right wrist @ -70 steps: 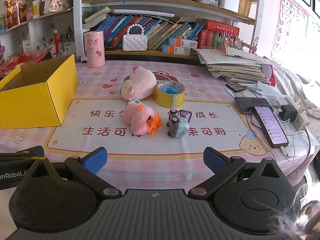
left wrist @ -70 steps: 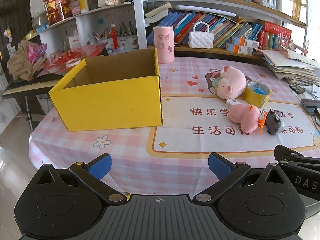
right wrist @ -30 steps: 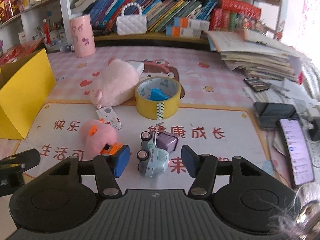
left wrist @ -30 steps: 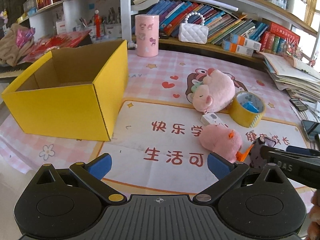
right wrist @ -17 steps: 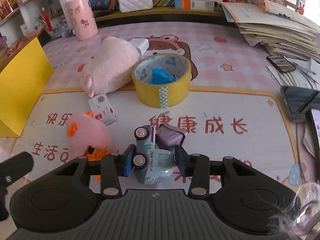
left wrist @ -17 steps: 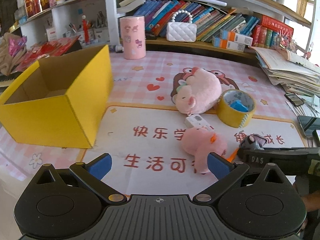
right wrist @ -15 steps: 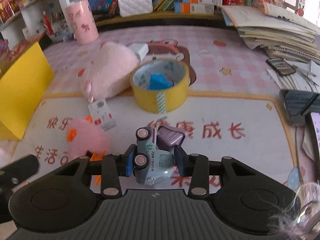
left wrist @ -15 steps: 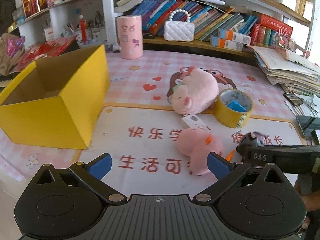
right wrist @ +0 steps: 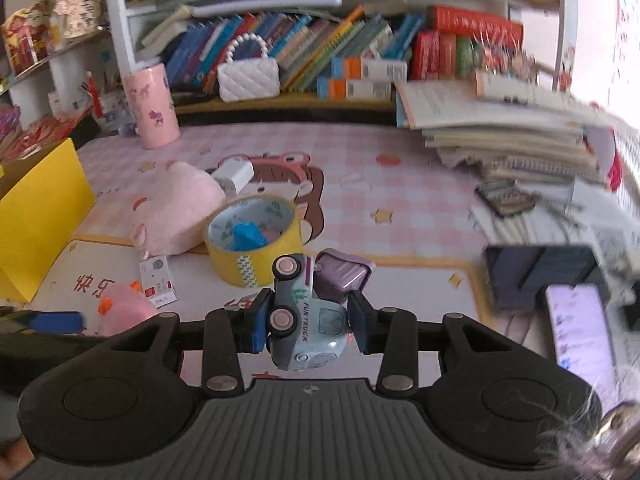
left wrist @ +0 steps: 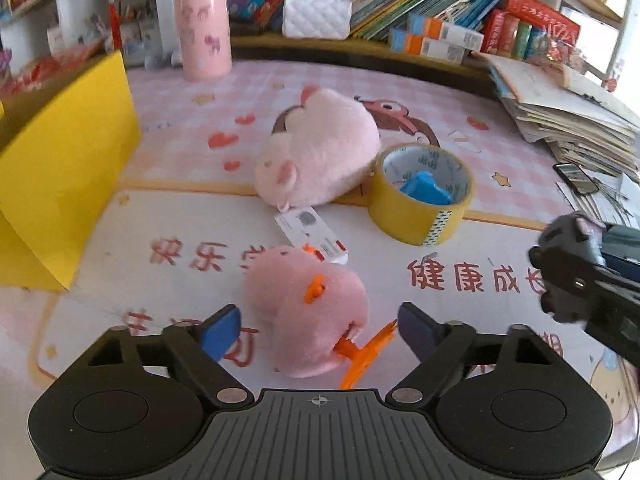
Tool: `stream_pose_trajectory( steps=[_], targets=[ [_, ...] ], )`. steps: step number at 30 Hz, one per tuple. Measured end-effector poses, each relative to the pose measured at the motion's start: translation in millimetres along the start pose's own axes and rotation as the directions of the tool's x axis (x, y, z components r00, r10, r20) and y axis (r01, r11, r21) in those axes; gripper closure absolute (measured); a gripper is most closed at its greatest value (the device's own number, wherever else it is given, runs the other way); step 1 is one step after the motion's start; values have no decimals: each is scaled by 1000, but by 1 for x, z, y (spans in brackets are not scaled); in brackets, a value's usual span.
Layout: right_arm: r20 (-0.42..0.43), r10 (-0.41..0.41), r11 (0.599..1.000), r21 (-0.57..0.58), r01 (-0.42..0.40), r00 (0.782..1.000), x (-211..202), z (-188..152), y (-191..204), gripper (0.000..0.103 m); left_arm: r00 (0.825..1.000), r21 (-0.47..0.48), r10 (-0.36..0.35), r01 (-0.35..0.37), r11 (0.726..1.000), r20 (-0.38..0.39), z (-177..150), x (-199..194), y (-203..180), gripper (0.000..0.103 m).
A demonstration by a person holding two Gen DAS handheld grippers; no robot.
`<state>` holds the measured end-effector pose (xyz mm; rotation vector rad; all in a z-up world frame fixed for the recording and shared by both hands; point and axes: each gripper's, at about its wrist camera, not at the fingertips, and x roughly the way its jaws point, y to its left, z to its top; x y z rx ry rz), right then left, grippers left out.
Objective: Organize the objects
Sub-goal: 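Carry the chick and the truck in both tools over the yellow box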
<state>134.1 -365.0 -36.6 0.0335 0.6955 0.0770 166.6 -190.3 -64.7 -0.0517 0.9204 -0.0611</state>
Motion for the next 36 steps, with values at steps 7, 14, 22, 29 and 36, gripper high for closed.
stream_pose_trajectory(
  steps=[7, 14, 22, 29, 36],
  targets=[
    [6, 28, 999, -46, -28, 1000, -8, -4, -2, 65, 1000, -15, -12, 12, 1000, 4, -2, 7, -5, 39],
    [-12, 46, 999, -27, -46, 999, -8, -9, 5, 65, 998, -79, -34, 38, 996, 54, -5, -22, 16, 39],
    [-25, 109, 993, -53, -110, 994, -15, -10, 43, 65, 992, -136, -41, 57, 989, 123, -15, -59, 58, 39],
    [-31, 152, 984, -90, -154, 988, -24, -12, 95, 65, 984, -147, -28, 54, 988, 175, -27, -85, 102, 39],
    [-49, 176, 976, -121, -181, 983, -37, -26, 161, 65, 979, -161, -16, 49, 986, 202, -47, -112, 162, 39]
  ],
)
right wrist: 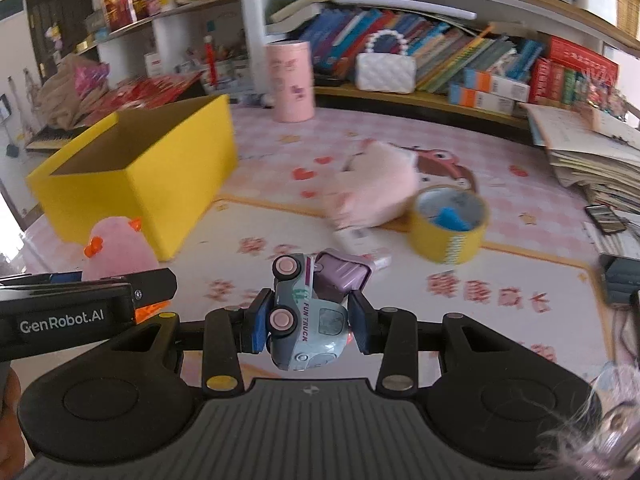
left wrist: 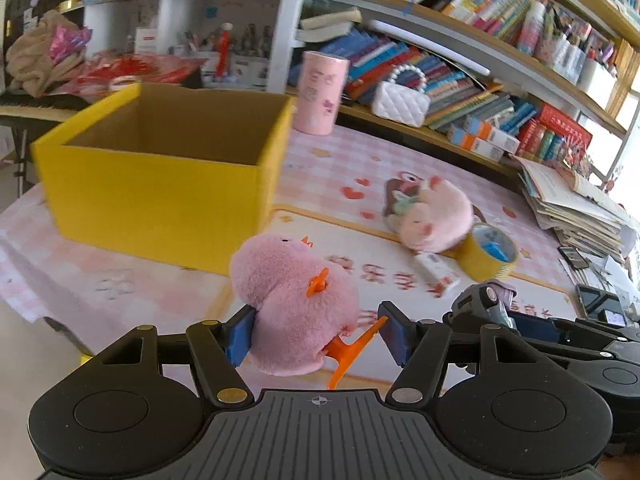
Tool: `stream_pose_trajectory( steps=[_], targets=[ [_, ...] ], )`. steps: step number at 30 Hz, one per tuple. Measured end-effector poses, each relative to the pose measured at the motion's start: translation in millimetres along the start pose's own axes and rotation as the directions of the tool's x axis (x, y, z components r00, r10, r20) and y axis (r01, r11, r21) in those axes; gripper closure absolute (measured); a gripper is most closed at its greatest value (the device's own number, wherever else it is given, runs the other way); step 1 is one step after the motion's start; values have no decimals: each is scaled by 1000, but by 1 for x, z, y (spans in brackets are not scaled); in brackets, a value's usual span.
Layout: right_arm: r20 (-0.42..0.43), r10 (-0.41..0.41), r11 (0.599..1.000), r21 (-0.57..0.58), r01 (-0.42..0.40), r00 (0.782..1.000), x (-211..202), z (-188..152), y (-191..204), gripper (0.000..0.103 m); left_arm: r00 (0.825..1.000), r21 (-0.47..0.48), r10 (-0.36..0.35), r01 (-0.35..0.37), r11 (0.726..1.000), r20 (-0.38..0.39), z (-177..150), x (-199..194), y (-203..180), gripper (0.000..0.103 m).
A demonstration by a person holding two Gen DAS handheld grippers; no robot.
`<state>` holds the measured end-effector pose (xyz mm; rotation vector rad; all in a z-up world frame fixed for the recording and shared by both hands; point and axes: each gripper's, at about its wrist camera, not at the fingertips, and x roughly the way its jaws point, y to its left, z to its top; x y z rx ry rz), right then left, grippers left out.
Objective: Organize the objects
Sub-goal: 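Carry the chick and the truck in both tools over the yellow box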
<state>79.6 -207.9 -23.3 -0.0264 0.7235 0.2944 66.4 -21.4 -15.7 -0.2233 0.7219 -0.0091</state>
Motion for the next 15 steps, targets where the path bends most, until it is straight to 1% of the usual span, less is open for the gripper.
stream_pose_trajectory(
  steps=[7, 13, 15],
  targets=[
    [-11, 17, 999, -33, -17, 1000, -7, -13, 77, 65, 1000, -34, 14, -14, 999, 9, -6, -30, 67, 39],
    [-20, 33, 999, -26, -33, 999, -12, -29, 133, 65, 1000, -20, 16, -16, 1000, 11, -15, -54, 114, 39],
    [-23, 41, 999, -18, -41, 999, -12, -33, 150, 65, 999, -17, 29, -28, 999, 14, -17, -62, 128, 39]
  ],
)
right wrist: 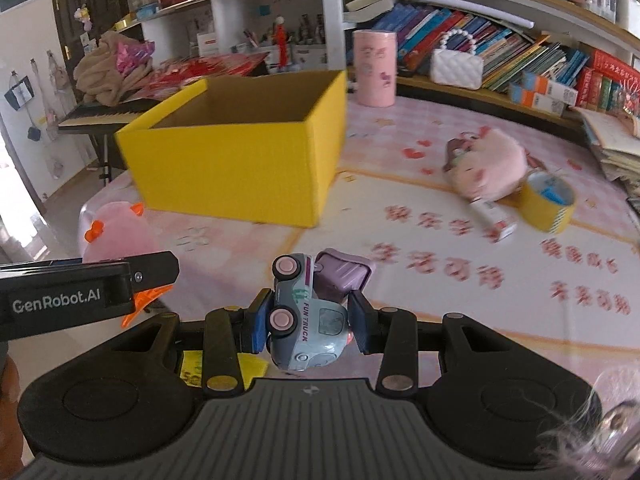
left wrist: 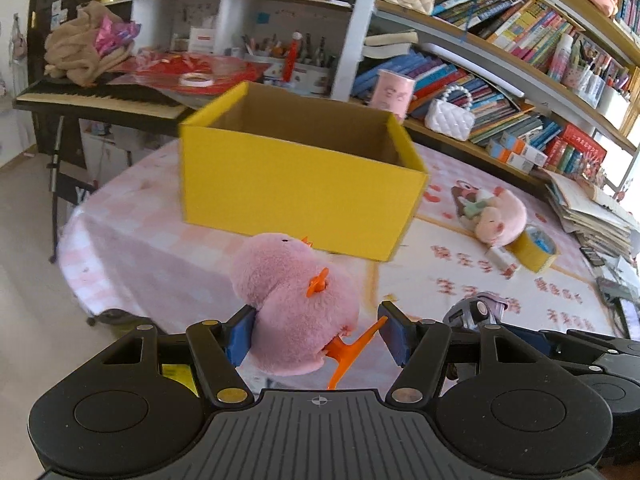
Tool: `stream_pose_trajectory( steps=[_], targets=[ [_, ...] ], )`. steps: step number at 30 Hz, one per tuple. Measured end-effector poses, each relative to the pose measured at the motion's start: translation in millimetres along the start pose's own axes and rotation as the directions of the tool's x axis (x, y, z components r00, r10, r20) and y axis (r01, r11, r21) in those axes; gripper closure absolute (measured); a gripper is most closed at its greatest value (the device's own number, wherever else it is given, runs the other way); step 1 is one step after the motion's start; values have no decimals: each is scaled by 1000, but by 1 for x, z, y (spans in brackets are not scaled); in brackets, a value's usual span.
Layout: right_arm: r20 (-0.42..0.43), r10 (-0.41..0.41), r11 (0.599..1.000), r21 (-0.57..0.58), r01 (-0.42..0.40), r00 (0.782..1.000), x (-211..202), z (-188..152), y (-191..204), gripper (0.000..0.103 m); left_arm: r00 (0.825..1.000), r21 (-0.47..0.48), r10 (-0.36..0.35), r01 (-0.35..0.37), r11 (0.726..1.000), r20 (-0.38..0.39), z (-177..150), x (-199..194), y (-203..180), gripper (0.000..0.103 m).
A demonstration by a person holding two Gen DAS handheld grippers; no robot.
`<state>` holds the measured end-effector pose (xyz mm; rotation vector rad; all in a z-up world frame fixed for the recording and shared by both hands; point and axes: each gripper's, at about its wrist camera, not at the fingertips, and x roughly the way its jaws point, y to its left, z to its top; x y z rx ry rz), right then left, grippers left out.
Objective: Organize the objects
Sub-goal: 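Carry the chick and the truck in both tools over the yellow box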
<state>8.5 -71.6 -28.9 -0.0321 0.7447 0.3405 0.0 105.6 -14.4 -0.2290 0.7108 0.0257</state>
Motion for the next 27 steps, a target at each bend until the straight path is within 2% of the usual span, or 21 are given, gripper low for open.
stream_pose_trajectory(
  steps=[6, 12, 27],
  targets=[
    [14, 28, 1000, -9, -28, 1000, -2, -7, 44, 65, 1000, -7, 18, -18, 1000, 23, -1, -19, 34, 39],
    [31, 28, 999, -31, -27, 999, -9, -6, 69, 65, 999, -15, 6, -6, 1000, 43, 0, -28, 52, 39],
    [36, 5, 999, -51, -4, 999, -14, -5, 82, 65, 997, -17, -43, 44, 999, 58, 0, -36, 62, 39]
  ],
)
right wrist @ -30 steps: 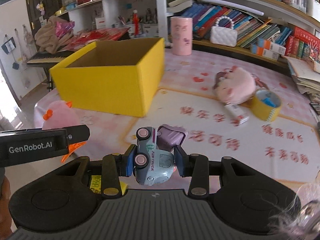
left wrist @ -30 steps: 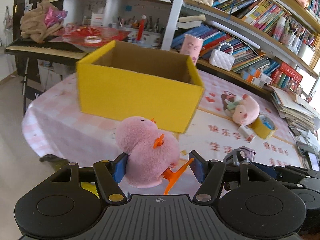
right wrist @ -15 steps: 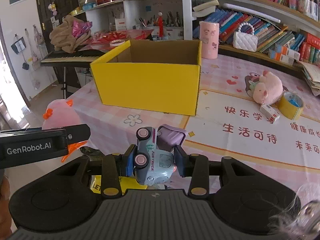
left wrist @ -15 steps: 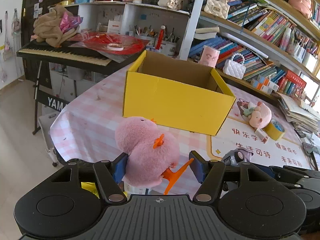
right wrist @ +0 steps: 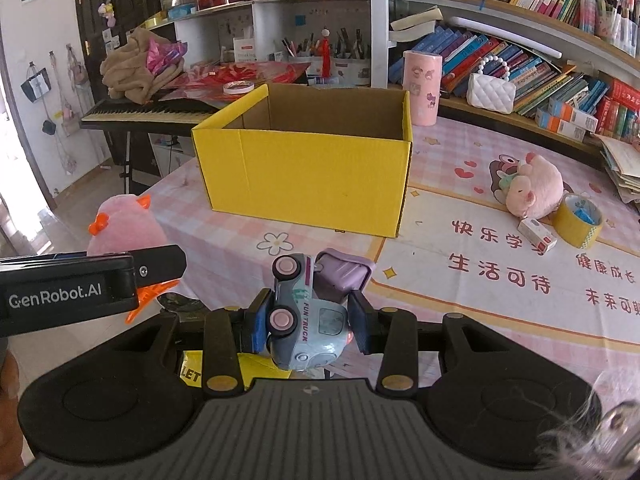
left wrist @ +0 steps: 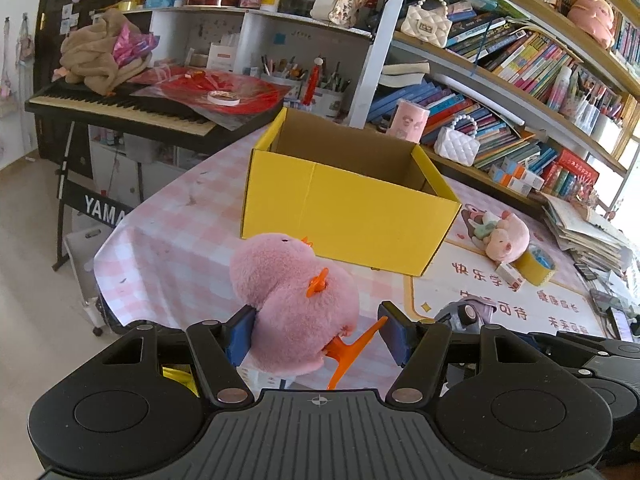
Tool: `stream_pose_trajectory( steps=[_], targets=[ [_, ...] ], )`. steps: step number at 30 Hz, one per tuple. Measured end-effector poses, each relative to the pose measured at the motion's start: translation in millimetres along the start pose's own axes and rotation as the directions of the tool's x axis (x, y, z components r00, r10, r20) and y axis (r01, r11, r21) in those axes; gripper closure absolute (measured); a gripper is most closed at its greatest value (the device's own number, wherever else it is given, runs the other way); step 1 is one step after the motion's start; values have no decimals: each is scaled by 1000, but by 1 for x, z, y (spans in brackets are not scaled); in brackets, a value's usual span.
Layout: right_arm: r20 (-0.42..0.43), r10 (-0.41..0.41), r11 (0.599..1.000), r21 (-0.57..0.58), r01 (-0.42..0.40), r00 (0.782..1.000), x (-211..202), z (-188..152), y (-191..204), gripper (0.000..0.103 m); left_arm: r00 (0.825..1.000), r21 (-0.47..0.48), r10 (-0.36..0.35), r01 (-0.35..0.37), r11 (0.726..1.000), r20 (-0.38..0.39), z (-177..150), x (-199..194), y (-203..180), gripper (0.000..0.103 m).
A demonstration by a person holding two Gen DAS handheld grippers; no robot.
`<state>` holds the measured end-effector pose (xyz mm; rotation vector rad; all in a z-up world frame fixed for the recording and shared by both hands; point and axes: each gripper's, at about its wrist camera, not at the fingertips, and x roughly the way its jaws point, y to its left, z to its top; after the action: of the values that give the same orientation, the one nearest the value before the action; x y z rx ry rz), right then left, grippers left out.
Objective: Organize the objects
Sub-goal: 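Carry the chick and the truck in both tools over the yellow box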
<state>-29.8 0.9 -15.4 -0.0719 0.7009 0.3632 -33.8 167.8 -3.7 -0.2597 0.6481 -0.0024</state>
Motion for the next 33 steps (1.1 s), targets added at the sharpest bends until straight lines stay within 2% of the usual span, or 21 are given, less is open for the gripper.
stream_pose_trajectory(
  steps=[15, 21, 26, 33],
  targets=[
    [18, -10, 1000, -2, 10, 1000, -4, 1, 4, 65, 999, 30, -23, 22, 999, 38, 3, -7, -3, 39],
    [73, -24, 1000, -5, 25, 997, -5, 11, 1, 65, 993, 58, -34, 28, 998, 114, 16, -12, -9, 38],
    [166, -53, 998, -26, 58, 985, 0, 33, -6, 65, 981, 93, -58, 42, 995, 183, 41, -8, -17, 38],
    [269, -52, 997, -34, 63, 962, 30, 90, -21, 65, 972, 102, -59, 37, 994, 226, 83, 17, -21, 38]
  ],
)
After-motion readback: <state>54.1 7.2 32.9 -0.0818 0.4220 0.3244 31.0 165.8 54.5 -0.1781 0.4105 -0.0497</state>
